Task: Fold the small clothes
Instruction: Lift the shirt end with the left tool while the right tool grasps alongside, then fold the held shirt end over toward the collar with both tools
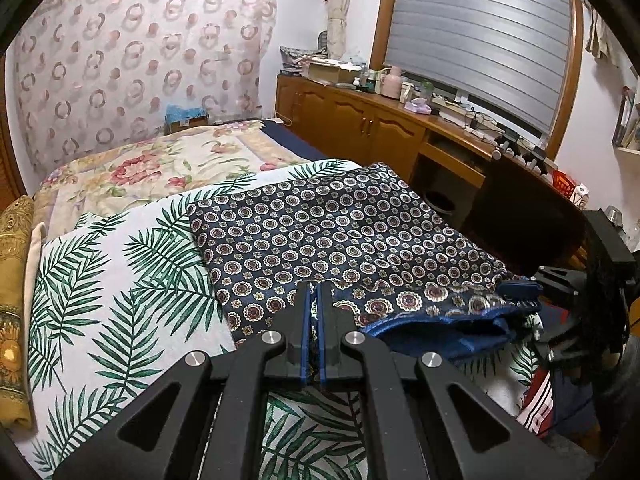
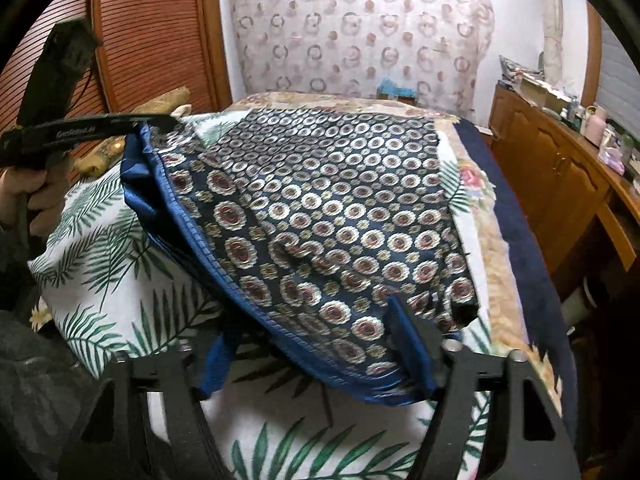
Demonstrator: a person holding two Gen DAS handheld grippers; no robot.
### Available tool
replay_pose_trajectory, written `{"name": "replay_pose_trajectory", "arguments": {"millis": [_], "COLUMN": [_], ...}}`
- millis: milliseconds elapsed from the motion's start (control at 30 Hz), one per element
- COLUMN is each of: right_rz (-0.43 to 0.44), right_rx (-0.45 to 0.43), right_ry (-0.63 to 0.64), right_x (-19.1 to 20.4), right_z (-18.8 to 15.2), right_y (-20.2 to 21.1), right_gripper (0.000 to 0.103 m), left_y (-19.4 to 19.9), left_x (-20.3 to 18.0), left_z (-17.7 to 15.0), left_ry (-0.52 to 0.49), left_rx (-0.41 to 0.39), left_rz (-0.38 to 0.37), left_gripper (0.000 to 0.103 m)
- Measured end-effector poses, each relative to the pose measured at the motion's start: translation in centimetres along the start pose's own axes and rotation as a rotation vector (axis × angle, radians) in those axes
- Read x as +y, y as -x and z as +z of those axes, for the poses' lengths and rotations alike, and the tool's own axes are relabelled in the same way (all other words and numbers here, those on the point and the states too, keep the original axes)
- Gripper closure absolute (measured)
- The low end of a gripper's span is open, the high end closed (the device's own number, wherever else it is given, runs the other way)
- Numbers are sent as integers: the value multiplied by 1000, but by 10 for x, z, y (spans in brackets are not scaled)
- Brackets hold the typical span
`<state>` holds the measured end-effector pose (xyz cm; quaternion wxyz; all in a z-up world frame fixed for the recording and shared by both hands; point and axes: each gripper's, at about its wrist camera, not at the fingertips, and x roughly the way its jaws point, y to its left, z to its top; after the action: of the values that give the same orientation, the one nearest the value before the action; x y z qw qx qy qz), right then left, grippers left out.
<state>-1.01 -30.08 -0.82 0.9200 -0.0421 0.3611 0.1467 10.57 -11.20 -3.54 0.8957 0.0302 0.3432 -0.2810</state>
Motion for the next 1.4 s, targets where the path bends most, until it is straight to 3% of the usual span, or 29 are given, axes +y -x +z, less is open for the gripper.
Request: {"name": "replay_pose_trajectory", "arguments": {"millis": [33, 100, 167, 267, 667, 1067, 1167, 1400], "right_rz": [0, 15, 24, 27, 64, 107, 115, 142], "right_rx": [-3, -16, -35, -74, -202, -162, -120, -61], "right_ry": [-12, -23, -20, -10, 8, 70, 83, 67], "right_x": [-5, -5, -4, -3, -18, -44, -49, -63], "right_z": [1, 3, 7, 15, 63, 106, 114, 135], "right_y": [-2, -5, -5, -5, -14, -88, -111, -137], "right_gripper": [52, 77, 91, 97, 99, 99, 99, 99], "left_y": [0, 1, 1, 3, -4, -56, -61, -62], "left_x": [1, 3, 5, 8, 35, 71, 79, 94], "left_z": [0, 0, 0, 2, 21, 44, 43, 43], "left_ry": [1, 7, 10, 6, 31, 82, 101, 140], "left_rx": [0, 0, -2, -6, -6, 73, 86, 108], "left_rz": [1, 0, 2, 15, 37, 95, 104, 122], "left_gripper": [99, 99, 99, 99, 99, 99, 77, 55]}}
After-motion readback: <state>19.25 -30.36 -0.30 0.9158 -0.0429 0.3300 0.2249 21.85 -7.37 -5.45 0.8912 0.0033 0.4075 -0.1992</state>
